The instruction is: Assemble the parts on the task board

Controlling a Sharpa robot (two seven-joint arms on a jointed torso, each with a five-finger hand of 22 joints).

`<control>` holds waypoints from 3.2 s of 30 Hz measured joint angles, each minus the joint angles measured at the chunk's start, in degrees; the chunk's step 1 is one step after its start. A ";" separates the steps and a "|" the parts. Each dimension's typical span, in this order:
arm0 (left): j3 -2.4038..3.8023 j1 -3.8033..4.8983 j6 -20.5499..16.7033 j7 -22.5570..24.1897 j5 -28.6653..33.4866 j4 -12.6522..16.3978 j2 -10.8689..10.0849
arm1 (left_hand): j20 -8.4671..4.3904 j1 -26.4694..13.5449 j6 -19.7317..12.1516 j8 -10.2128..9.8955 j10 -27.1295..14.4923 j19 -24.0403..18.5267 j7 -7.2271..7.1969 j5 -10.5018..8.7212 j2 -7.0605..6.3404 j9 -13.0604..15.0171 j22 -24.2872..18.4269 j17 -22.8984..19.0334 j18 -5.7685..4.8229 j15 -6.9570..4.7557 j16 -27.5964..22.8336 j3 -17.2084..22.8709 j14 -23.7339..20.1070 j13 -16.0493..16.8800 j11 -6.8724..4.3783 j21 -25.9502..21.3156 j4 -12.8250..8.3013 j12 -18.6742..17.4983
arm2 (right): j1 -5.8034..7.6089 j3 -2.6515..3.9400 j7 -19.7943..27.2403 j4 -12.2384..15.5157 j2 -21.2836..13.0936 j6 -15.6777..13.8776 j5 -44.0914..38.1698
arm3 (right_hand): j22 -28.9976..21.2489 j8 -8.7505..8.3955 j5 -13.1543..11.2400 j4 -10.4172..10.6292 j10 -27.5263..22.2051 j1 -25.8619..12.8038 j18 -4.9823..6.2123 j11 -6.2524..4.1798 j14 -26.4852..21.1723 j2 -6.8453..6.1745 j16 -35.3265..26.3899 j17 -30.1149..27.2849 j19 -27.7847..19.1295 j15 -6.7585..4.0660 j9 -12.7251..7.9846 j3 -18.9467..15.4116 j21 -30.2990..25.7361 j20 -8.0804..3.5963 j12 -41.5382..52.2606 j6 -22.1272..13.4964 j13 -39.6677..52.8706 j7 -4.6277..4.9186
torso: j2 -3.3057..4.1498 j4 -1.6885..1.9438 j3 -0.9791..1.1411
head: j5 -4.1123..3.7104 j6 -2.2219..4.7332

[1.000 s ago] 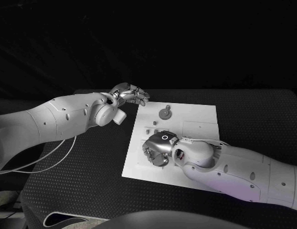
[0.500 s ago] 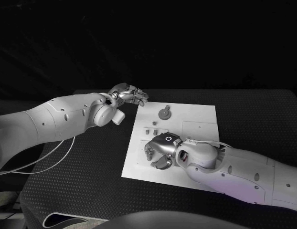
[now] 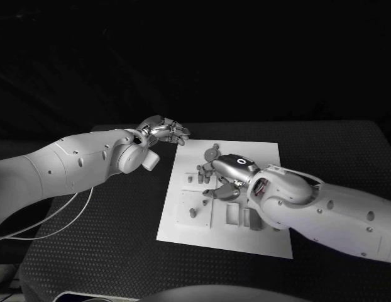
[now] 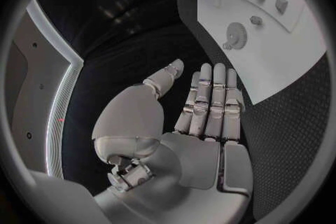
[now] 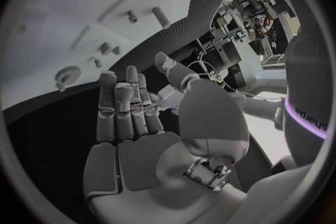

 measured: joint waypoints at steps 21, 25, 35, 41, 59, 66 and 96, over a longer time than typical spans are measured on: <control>-0.02 -1.20 0.13 -0.02 0.14 -0.90 0.14 | 0.00 -0.24 0.00 0.00 0.00 0.00 0.00 0.00 -0.24 0.01 0.01 0.10 0.00 0.00 0.00 -0.15 0.00 0.00 0.00 0.00 0.15 0.00 | 7.16 -0.91 -16.71 6.08 -18.62 20.94 31.07 | 0.00 3.15 0.00 11.35 -3.43 -15.66 0.41 -4.94 4.75 2.25 10.93 10.22 5.70 -4.63 11.82 -1.26 4.68 -3.89 48.75 2.04 45.15 -3.52 | -0.27 -0.81 0.08 | -3.59 2.32; -0.02 -1.42 0.16 -0.02 0.19 -0.95 0.08 | 0.00 -0.23 0.00 0.00 0.00 0.00 0.00 0.00 -0.24 0.01 0.00 0.10 0.00 0.00 0.00 -0.15 0.00 0.00 0.00 0.00 0.15 0.00 | 7.06 -2.37 -20.14 7.37 -20.02 23.50 32.39 | 0.00 2.80 0.00 12.75 -3.45 -16.97 0.39 -4.96 5.50 1.68 11.25 12.11 6.00 -4.36 12.12 -0.81 5.14 -4.03 49.50 2.41 45.44 -3.88 | -0.27 -0.81 0.08 | -4.06 2.28; -0.02 -1.54 0.22 -0.01 0.28 -1.05 0.18 | 0.00 -0.47 0.00 0.00 0.00 0.00 0.00 0.00 0.00 0.01 -0.04 0.20 -0.01 0.00 -0.22 -0.15 0.00 0.00 0.00 0.00 0.15 0.00 | 6.62 -5.66 -23.90 8.85 -20.46 25.34 33.42 | 0.00 2.11 0.00 14.62 -3.14 -19.44 -0.05 -5.49 6.30 0.12 11.54 14.63 5.98 -4.00 12.39 -0.17 5.88 -4.64 50.25 3.07 45.53 -4.53 | -0.20 -0.84 0.04 | -4.89 2.02; -0.02 -1.56 0.26 0.01 0.31 -1.03 0.19 | 0.00 -0.46 0.00 0.00 0.00 0.00 0.00 0.00 0.00 -0.02 -0.04 0.20 -0.01 0.00 -0.22 -0.15 0.00 0.00 0.00 0.00 0.15 0.00 | 5.51 -6.01 -24.74 8.51 -19.24 24.48 33.42 | 0.00 1.91 0.00 14.83 -3.14 -19.74 -0.05 -5.51 6.38 -0.18 11.54 15.02 5.99 -4.08 12.29 0.03 6.20 -4.65 50.47 3.09 45.59 -4.52 | -0.15 -0.74 0.01 | -5.20 1.84; -0.02 -1.58 0.35 0.01 0.35 -1.05 0.08 | 0.00 -0.46 0.00 0.00 0.00 0.00 0.00 0.00 0.00 -0.04 -0.09 0.31 0.00 0.00 -0.22 -0.31 0.00 0.00 0.00 0.00 0.30 0.00 | 3.77 -5.91 -25.54 6.02 -14.87 21.45 31.87 | 0.00 0.60 0.00 15.46 -2.82 -20.04 -0.14 -5.79 8.23 -0.49 11.77 16.41 6.19 -4.30 11.86 0.67 6.65 -5.06 51.24 3.13 45.79 -3.87 | -0.10 -0.65 -0.09 | -5.09 0.97; -0.02 -1.57 0.38 -0.01 0.36 -1.04 0.02 | 0.00 -0.46 0.00 0.00 0.00 0.00 0.00 0.00 0.00 -0.04 -0.09 0.36 0.00 0.00 -0.22 -0.31 0.00 0.00 0.00 0.00 0.31 0.00 | 3.24 -5.95 -25.48 5.93 -13.82 20.49 30.79 | 0.00 0.58 -0.01 15.46 -2.49 -20.04 -0.14 -5.65 8.88 -0.49 11.76 17.03 6.19 -4.54 11.86 0.67 6.99 -5.05 51.58 3.31 45.87 -3.67 | -0.10 -0.67 -0.09 | -5.02 0.60; -0.02 -1.57 0.40 -0.08 0.39 -1.01 -0.16 | 0.00 -0.69 0.00 0.00 0.00 0.00 0.00 0.00 -0.23 -0.03 -0.13 0.52 0.00 0.00 -0.44 -0.45 0.00 0.00 0.00 0.00 0.45 0.00 | 4.87 -6.52 -26.26 9.09 -15.31 17.39 28.98 | 0.00 -0.50 -0.01 -1.50 -1.01 -22.85 -0.14 -6.70 11.30 10.67 12.03 19.52 6.07 -5.51 9.42 0.04 8.22 -5.11 52.32 8.61 45.29 -5.48 | -0.11 -0.76 -0.10 | -4.87 0.58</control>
